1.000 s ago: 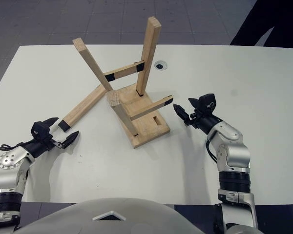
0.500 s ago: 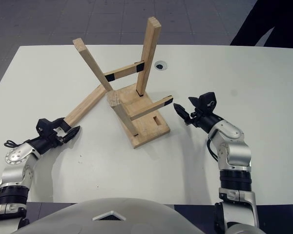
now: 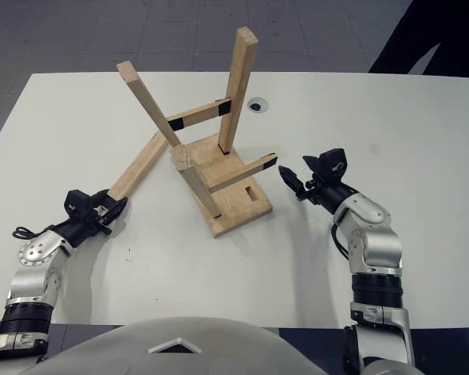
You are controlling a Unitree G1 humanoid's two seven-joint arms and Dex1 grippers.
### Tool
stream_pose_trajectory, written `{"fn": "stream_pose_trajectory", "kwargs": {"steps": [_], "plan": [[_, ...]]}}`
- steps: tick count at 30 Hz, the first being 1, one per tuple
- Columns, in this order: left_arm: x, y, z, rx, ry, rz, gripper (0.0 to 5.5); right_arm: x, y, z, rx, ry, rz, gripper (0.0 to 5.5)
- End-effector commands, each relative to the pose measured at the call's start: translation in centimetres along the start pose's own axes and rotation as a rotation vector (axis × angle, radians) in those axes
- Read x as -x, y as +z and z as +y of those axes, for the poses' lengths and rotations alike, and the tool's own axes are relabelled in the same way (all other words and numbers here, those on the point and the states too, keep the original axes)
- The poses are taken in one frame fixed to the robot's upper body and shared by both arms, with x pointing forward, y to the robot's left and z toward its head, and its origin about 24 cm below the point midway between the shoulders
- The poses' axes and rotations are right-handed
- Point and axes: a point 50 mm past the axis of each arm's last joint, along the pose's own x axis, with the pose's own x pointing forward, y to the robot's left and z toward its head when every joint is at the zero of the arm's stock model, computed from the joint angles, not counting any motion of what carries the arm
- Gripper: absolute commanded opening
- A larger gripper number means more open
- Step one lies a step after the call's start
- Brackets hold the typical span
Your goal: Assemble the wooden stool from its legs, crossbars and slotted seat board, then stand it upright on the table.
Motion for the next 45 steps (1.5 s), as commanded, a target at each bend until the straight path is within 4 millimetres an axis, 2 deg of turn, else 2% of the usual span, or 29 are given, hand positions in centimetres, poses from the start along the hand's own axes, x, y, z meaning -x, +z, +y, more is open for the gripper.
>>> {"fn": "stream_pose_trajectory", "kwargs": {"steps": [1, 4, 6, 10, 14, 16, 18, 23, 28, 31, 36, 41, 45], "plan": [[0.9, 1.6, 1.6, 0.021, 0.17, -0.091, 2.07, 0.0, 0.4, -1.0, 0.017, -0.044, -0.006, 3.7], [1.9, 5.2, 3.0, -0.011, 0.325, -0.284, 2.07, 0.2, 0.4, -1.3, 0.018, -0.048, -0.002, 3.7], [2.3, 7.5, 3.1, -0.022, 0.377, -0.392, 2.07, 0.6, 0.2, -1.3, 0.015, -0.033, 0.021, 3.7], [2.3, 11.8, 2.5, -0.041, 0.39, -0.528, 2.07, 3.7, 0.5, -2.6, 0.01, 0.049, 0.136, 3.7], [2.2, 13.3, 1.7, -0.029, 0.378, -0.564, 2.07, 5.5, 2.9, -2.7, 0.0, 0.217, 0.155, 3.7], [1.9, 13.7, 1.6, -0.027, 0.376, -0.572, 2.07, 5.8, 3.7, -1.4, 0.001, 0.385, 0.176, 3.39], [1.8, 14.5, 1.5, -0.035, 0.38, -0.597, 2.07, 5.6, 3.1, 0.0, 0.017, 0.488, 0.226, 3.05], [1.7, 17.3, 1.7, -0.076, 0.366, -0.676, 2.07, 4.6, 1.1, 1.7, 0.057, 0.608, 0.331, 2.14], [1.5, 17.7, 1.7, -0.081, 0.345, -0.67, 2.07, 4.2, 0.7, 3.9, 0.086, 0.823, 0.412, 1.13], [1.3, 17.6, 1.3, -0.074, 0.334, -0.666, 2.07, 2.8, 0.4, 5.0, 0.096, 0.856, 0.402, 0.73], [1.1, 17.6, 0.9, -0.065, 0.324, -0.664, 2.07, 0.2, -1.0, 6.6, 0.123, 0.839, 0.399, 0.73], [1.0, 17.6, 1.1, -0.066, 0.309, -0.65, 2.07, 1.2, -2.5, 7.4, 0.157, 0.94, 0.486, 0.73], [0.6, 17.3, 0.4, -0.049, 0.291, -0.649, 2.07, -0.1, -2.5, 7.9, 0.149, 0.88, 0.431, 0.73]]}}
